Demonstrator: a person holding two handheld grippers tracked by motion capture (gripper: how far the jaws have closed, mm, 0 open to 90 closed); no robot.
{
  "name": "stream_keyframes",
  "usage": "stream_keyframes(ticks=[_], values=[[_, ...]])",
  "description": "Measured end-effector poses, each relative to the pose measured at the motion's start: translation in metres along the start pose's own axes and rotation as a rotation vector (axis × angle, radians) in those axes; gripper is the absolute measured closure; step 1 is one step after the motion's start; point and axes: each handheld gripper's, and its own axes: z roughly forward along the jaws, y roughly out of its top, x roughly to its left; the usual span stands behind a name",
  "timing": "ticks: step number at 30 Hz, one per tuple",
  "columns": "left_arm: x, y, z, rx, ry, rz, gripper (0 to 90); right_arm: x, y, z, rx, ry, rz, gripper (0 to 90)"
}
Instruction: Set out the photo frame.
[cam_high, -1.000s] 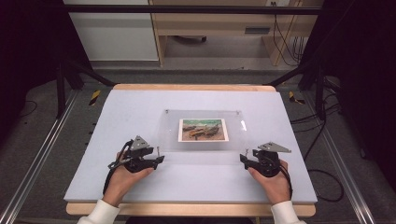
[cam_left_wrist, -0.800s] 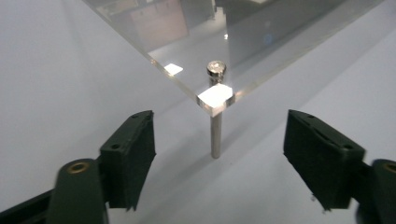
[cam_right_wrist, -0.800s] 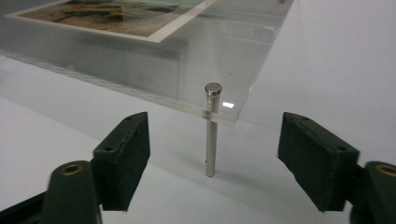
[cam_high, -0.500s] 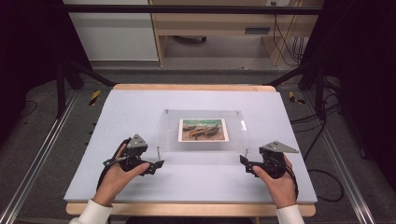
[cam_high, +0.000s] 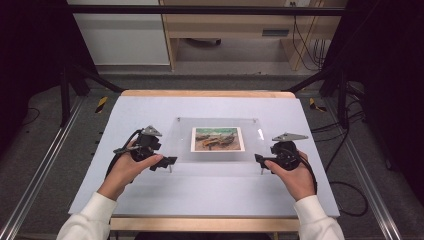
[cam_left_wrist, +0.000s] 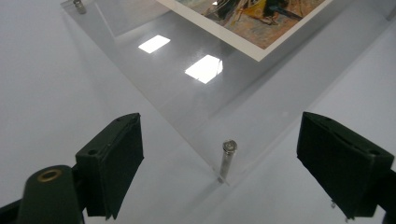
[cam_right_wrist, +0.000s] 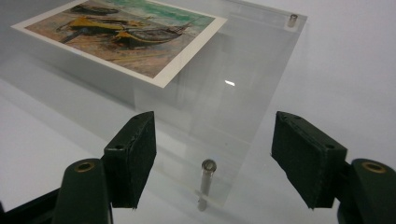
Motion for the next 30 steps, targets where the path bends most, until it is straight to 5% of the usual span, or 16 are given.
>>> stream_keyframes(ticks=[12, 30], values=[[0.0, 0.003, 0.019, 0.045, -0.061, -0.042, 16.1, -0.011, 0.007, 0.02, 0.065, 0.082, 0.073, 33.9], [0.007, 0.008, 0.022, 0.044, -0.098, -0.08, 13.3, -0.014, 0.008, 0.021, 0.076, 0.106, 0.099, 31.3]])
